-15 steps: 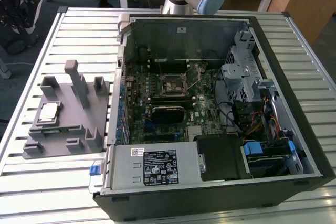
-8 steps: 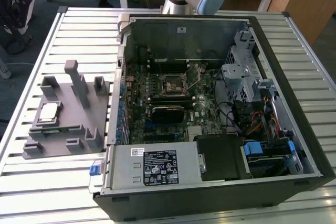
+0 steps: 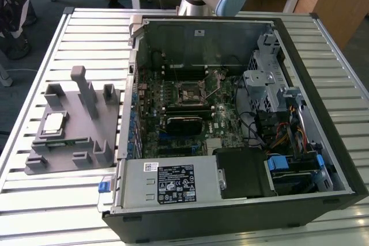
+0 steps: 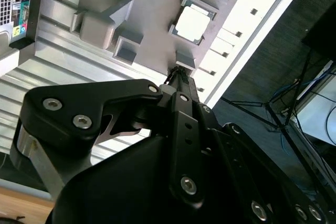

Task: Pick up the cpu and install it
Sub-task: 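Reach for the cpu, then pick up the cpu and move it towards the insertion slot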

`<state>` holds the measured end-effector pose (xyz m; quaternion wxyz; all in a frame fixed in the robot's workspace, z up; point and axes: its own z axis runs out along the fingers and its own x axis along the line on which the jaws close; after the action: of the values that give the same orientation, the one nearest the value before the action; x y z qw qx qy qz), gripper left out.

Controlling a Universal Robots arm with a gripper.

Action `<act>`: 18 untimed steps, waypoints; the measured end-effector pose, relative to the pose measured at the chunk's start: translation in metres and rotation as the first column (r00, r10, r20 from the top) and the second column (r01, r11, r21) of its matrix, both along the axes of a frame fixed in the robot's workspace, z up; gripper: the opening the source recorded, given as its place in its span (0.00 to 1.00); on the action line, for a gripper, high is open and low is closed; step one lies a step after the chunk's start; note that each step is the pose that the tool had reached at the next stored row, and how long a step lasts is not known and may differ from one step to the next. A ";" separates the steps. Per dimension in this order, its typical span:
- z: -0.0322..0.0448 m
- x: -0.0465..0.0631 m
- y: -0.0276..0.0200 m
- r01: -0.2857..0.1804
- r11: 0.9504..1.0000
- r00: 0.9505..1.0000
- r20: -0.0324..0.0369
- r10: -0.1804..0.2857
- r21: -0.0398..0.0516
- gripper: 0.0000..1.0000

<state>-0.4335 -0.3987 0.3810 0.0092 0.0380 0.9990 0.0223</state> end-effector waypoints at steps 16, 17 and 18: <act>-0.0092 -0.019 0.0004 0.000 1.000 1.000 -0.011 0.000 -0.004 0.11; -0.0102 -0.019 0.0004 0.000 1.000 1.000 -0.012 0.000 -0.007 0.11; -0.0110 -0.019 0.0004 0.000 1.000 1.000 -0.012 0.000 -0.011 0.11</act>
<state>-0.4525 -0.3983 0.3700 0.0032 0.0381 0.9991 0.0168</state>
